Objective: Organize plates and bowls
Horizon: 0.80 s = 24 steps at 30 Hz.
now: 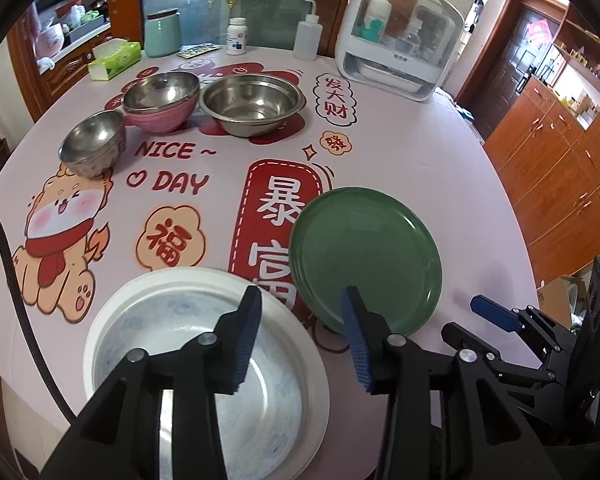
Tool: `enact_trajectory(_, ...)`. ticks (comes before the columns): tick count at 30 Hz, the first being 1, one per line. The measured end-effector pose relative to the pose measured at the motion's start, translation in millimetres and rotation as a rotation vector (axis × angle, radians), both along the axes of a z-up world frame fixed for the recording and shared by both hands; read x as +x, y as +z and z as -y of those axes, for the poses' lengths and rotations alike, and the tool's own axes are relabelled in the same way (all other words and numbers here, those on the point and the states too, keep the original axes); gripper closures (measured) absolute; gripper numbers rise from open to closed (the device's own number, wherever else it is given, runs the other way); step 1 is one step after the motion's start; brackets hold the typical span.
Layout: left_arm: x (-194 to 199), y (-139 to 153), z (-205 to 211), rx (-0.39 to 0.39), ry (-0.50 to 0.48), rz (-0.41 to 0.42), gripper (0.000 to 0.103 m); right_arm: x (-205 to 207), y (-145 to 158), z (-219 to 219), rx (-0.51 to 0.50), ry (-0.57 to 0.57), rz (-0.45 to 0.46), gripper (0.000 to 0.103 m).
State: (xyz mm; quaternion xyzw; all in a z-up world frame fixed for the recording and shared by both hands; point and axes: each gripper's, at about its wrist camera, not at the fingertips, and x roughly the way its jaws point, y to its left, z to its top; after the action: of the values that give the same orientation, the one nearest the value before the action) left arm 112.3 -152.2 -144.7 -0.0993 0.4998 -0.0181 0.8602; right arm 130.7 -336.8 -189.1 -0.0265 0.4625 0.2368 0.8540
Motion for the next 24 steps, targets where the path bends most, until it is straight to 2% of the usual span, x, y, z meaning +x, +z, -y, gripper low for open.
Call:
enact_trajectory(10, 39.6, -22.1, 7.1, 0.006, -0.040, -0.070, 0.052, 25.3, -20.4, 9.9, 0.008, -0.049, -0.078, 0.047)
enact_trajectory(12, 49.4, -30.1, 8.3, 0.007, -0.051, -0.094, 0.048, 29.0, -24.4, 11.6, 0.012, -0.056, -0.095, 0.047)
enact_trajectory(14, 57.1, -37.8, 9.1, 0.012, -0.052, -0.116, 0.041, 32.9, -29.5, 13.8, 0.010, -0.072, -0.110, 0.047)
enact_trajectory(24, 89.9, -79.7, 9.6, 0.016, -0.067, -0.235, 0.035, 48.1, -48.4, 20.4, 0.029, -0.126, -0.165, 0.047)
